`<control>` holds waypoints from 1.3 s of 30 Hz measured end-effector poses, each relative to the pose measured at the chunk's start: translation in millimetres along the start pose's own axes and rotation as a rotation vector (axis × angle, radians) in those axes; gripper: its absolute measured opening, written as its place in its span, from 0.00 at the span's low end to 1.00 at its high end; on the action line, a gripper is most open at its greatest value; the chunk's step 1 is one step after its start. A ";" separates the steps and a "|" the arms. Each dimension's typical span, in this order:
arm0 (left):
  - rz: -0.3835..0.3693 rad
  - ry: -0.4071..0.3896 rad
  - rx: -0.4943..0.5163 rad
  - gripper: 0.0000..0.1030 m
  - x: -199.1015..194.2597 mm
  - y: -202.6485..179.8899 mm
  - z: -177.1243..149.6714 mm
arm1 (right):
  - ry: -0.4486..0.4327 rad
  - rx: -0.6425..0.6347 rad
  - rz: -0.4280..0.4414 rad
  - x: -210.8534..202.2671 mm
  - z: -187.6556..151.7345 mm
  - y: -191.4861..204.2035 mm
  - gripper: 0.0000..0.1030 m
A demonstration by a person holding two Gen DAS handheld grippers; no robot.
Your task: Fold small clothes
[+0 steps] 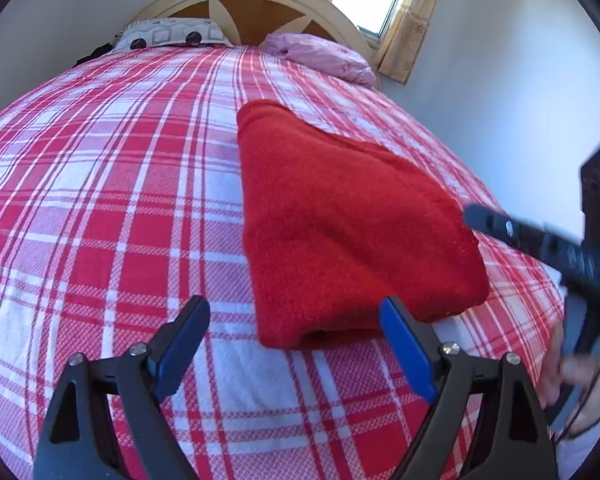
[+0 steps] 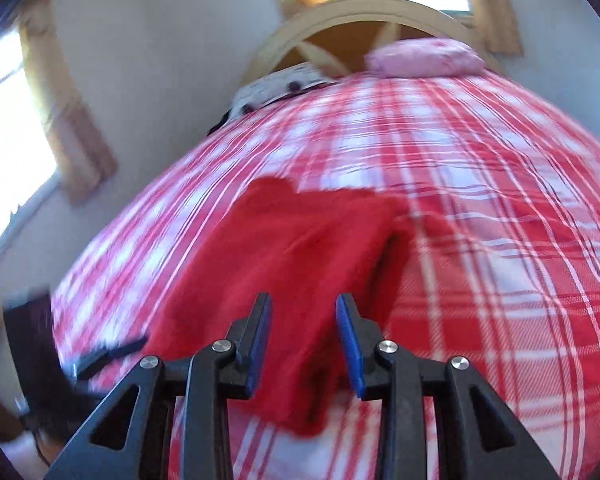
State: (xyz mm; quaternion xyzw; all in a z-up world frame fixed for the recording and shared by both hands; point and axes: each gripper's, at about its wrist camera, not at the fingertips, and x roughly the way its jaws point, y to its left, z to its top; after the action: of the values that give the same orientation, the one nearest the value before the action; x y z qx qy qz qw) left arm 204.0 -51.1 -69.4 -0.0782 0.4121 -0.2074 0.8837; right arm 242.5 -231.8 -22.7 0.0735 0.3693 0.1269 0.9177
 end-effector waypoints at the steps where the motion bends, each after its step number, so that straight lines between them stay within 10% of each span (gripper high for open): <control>1: 0.006 0.009 -0.004 0.87 -0.6 1.1 -0.2 | 0.021 -0.031 -0.021 3.5 -7.6 5.1 0.34; 5: 0.028 0.009 -0.025 0.87 -5.0 12.4 0.4 | 0.123 0.023 -0.107 24.7 -39.9 -18.9 0.41; 9: 0.062 0.016 -0.043 0.87 -3.9 23.6 0.8 | 0.102 0.176 0.020 22.6 -48.5 -50.1 0.48; 25: 0.215 0.040 -0.034 0.87 -14.6 37.2 -12.1 | 0.073 0.143 0.001 16.7 -55.6 -39.7 0.51; 39: 0.200 -0.029 -0.034 0.87 -35.2 48.5 7.5 | 0.013 0.167 -0.041 -3.3 -49.6 -38.8 0.62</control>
State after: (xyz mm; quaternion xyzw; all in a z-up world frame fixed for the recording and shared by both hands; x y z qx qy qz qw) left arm 204.1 7.6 -55.1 -0.0547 0.4086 -0.1100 0.9044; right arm 212.6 -267.8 -64.9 0.1416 0.3860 0.0775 0.9083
